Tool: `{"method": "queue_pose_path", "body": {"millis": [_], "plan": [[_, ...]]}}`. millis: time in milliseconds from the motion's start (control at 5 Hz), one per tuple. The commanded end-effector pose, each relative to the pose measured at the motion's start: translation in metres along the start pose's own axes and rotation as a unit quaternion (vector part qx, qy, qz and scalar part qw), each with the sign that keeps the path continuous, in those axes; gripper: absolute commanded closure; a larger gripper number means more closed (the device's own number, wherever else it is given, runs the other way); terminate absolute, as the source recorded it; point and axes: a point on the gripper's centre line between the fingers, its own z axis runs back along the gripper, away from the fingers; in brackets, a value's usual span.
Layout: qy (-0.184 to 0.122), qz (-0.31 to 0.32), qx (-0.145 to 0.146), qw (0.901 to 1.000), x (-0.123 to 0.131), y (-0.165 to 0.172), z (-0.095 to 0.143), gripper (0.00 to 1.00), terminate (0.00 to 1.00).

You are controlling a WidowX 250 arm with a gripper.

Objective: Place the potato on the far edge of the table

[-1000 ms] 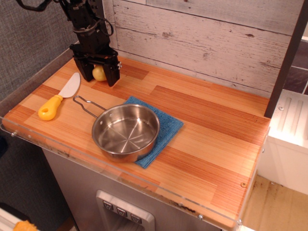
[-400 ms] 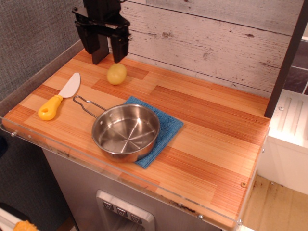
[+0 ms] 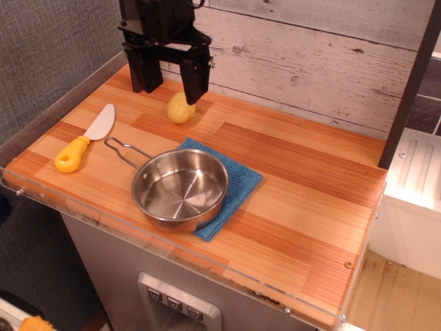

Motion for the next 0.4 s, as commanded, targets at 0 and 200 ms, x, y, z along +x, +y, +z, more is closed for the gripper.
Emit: {"method": "queue_pose_path", "body": {"millis": [0, 200], "plan": [[-0.025, -0.069, -0.04, 0.9965, -0.0083, 0.0088, 0.0176, 0.0, 0.0], [-0.025, -0.069, -0.04, 0.9965, -0.0083, 0.0088, 0.0176, 0.0, 1.0]]}}
